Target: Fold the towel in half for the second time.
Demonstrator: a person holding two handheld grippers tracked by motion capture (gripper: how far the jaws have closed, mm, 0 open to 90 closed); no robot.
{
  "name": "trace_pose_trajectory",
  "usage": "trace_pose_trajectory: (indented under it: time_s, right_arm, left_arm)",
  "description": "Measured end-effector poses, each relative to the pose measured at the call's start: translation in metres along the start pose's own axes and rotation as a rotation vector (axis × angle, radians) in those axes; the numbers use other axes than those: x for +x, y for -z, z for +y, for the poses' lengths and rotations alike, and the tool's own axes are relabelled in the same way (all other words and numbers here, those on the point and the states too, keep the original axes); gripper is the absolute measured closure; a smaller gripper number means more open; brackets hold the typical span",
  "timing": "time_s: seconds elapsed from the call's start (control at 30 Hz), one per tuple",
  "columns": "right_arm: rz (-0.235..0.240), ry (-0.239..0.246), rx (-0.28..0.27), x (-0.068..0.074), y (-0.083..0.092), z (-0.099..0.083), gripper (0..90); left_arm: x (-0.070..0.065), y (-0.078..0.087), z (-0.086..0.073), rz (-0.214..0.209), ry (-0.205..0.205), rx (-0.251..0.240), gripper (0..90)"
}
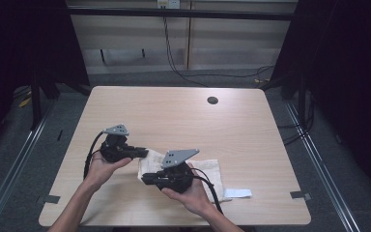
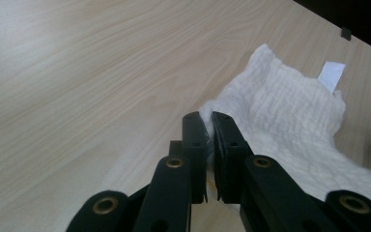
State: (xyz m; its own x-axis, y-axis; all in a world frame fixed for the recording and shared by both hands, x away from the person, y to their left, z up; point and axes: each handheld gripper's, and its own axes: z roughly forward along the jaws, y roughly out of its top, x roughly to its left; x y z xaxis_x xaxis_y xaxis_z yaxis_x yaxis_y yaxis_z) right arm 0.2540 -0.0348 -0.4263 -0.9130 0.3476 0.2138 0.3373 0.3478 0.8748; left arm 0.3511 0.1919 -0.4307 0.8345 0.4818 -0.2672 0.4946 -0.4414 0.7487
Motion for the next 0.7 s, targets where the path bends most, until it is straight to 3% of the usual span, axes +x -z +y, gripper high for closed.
trace_pose_trajectory:
  time_s: [0.23, 0.43, 0.7]
  right_arm:
    - [0.014, 0.005, -0.041, 0.004, -0.003, 0.012, 85.3]
    - [0.013, 0.033, -0.072, 0.008, -0.002, 0.028, 85.3]
    - [-0.001, 0.027, -0.056, 0.009, -0.004, 0.012, 85.3]
  left_arm:
    - [-0.001, 0.021, 0.009, 0.018, -0.027, -0.032, 85.0]
    - [-0.002, 0.033, 0.018, 0.047, -0.035, -0.014, 84.9]
    - [-0.007, 0.009, 0.017, 0.036, -0.051, 0.042, 84.5]
